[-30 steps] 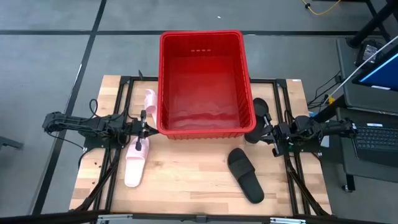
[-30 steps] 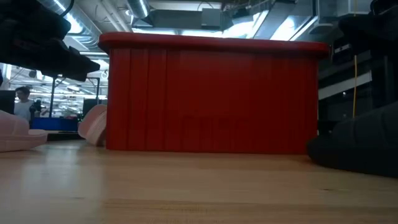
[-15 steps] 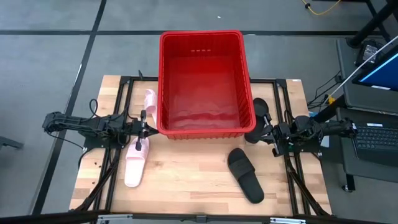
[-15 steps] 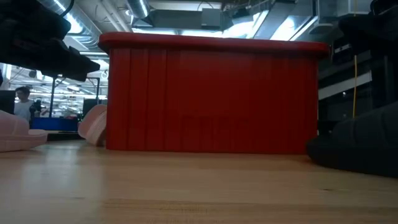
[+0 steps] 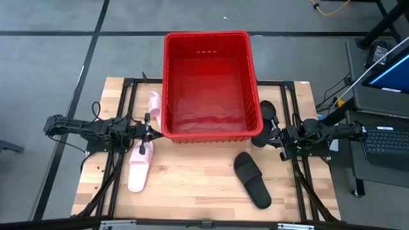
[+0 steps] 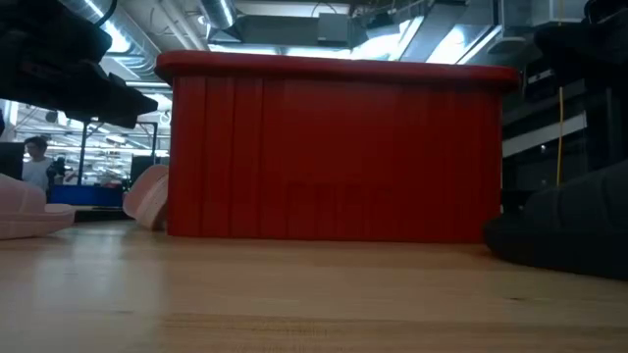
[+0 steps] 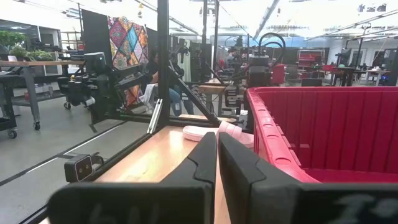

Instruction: Pick and place slides into bin

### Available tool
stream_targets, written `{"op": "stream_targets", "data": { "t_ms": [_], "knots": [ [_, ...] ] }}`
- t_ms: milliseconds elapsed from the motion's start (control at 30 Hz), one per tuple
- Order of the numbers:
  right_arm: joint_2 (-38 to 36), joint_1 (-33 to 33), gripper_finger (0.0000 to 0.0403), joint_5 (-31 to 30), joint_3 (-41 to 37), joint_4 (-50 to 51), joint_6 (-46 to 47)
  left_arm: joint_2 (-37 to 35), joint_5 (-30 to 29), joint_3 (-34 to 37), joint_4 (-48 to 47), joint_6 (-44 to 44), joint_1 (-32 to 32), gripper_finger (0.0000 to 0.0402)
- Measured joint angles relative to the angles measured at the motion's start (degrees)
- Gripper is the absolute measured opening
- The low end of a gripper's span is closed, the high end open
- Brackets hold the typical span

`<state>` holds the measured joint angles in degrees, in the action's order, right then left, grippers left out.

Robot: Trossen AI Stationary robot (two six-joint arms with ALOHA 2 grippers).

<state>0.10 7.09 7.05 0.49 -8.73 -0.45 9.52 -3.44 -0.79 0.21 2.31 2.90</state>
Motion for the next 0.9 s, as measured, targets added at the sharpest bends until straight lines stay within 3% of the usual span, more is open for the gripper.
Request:
{"op": "stream_targets", "data": {
  "t_ms": [900],
  "knots": [
    [0.0, 0.0, 0.0021, 0.0, 0.0, 0.1, -0.5, 0.0, 0.0, 0.0, 0.0, 0.0, 0.0, 0.0001]
  ]
}}
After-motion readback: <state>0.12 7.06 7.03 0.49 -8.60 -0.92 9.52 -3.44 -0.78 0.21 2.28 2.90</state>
